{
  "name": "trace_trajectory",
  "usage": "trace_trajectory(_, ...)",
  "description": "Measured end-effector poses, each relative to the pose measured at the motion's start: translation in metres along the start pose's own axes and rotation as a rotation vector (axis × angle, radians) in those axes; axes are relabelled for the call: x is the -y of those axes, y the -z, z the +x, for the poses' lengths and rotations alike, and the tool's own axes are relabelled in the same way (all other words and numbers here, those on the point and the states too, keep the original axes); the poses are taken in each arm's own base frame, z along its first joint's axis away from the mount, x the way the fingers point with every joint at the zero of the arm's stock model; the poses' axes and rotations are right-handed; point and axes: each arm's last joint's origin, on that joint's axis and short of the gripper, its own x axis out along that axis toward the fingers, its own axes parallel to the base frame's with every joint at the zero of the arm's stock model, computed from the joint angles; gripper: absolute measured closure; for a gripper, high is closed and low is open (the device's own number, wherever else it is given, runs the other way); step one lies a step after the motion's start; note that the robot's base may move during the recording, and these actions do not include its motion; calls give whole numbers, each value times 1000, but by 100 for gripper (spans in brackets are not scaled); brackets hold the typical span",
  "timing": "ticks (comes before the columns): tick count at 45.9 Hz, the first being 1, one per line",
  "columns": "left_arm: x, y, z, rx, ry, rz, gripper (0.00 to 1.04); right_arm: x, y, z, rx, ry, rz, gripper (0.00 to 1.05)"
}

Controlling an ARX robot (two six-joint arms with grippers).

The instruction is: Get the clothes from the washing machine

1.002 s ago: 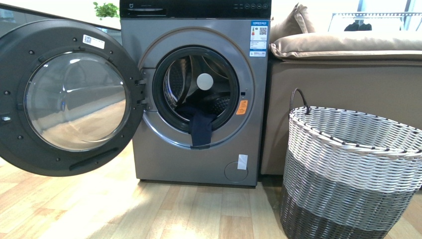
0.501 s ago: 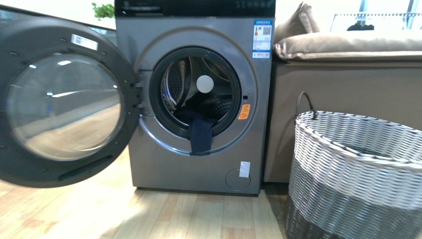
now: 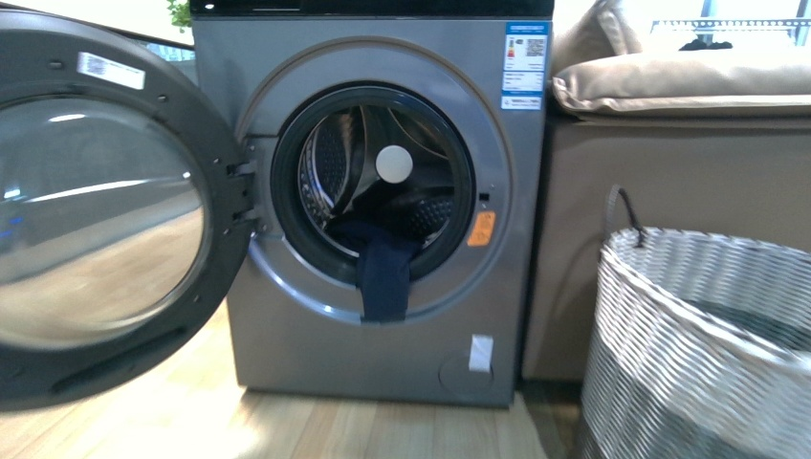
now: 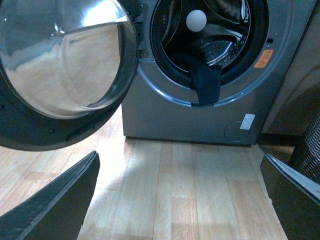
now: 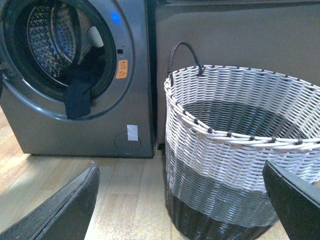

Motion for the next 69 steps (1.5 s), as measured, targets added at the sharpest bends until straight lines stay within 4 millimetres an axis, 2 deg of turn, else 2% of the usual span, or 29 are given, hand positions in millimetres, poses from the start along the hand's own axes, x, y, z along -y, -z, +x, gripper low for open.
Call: trace_trajectory(69,0,0,0,-3,5,-1,6,0,0,0,0,0,0,8)
